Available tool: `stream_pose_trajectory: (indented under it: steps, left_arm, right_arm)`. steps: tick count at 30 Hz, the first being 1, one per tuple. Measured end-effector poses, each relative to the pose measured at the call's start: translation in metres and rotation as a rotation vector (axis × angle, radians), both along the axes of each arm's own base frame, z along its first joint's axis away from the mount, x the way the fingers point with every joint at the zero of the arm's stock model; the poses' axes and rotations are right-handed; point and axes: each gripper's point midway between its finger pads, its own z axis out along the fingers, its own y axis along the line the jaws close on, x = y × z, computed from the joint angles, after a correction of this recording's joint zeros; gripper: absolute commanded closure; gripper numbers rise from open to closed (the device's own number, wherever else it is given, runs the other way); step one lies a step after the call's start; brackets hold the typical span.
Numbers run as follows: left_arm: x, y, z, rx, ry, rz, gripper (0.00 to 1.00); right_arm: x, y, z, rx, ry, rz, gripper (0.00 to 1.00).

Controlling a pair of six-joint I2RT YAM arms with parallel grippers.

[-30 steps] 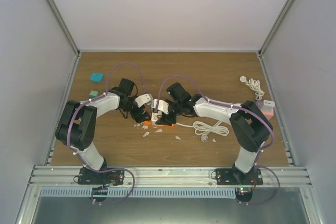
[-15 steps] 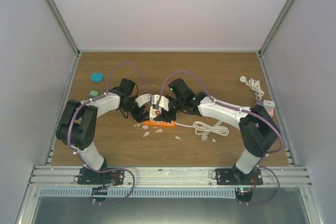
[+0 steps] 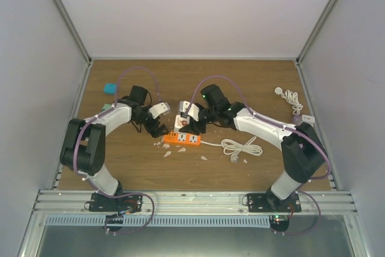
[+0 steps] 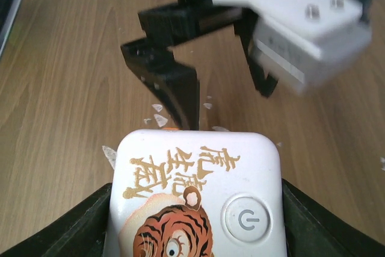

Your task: Pull the plug off the socket

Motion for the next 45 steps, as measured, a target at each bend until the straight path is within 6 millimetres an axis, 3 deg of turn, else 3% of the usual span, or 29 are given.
stream_pose_trajectory:
  steps: [3,8,17,22,30,37,45]
  left_arm:
    - [0.014,0.006,0.031,-0.017,-0.068,0.027,0.01]
    - [0.031,0.003,0.105,-0.081,-0.253,0.030,0.01]
    - [0.008,0.002,0.220,-0.208,-0.518,0.069,0.01]
    - [-0.003,-0.014,0.260,-0.273,-0.591,0.050,0.01]
    - [-0.015,-0.041,0.279,-0.309,-0.604,-0.010,0.01]
    - [-0.010,-0.058,0.261,-0.255,-0.581,-0.027,0.01]
    - [-0.001,-0.069,0.253,-0.199,-0.614,-0.017,0.01]
  right_arm:
    - [0.010,-0.010,0.012,0.033,0.009,-0.034,0.57]
    - [0.030,-0.031,0.032,0.089,0.034,-0.113,0.57]
    - [0.065,-0.052,0.093,0.260,0.032,-0.266,0.59]
    - [0.072,-0.050,0.119,0.360,0.078,-0.326,0.59]
    - [0.079,-0.047,0.140,0.475,0.217,-0.417,0.59]
    - [0.081,-0.045,0.152,0.551,0.336,-0.460,0.59]
    - [0.081,-0.040,0.158,0.606,0.443,-0.470,0.59]
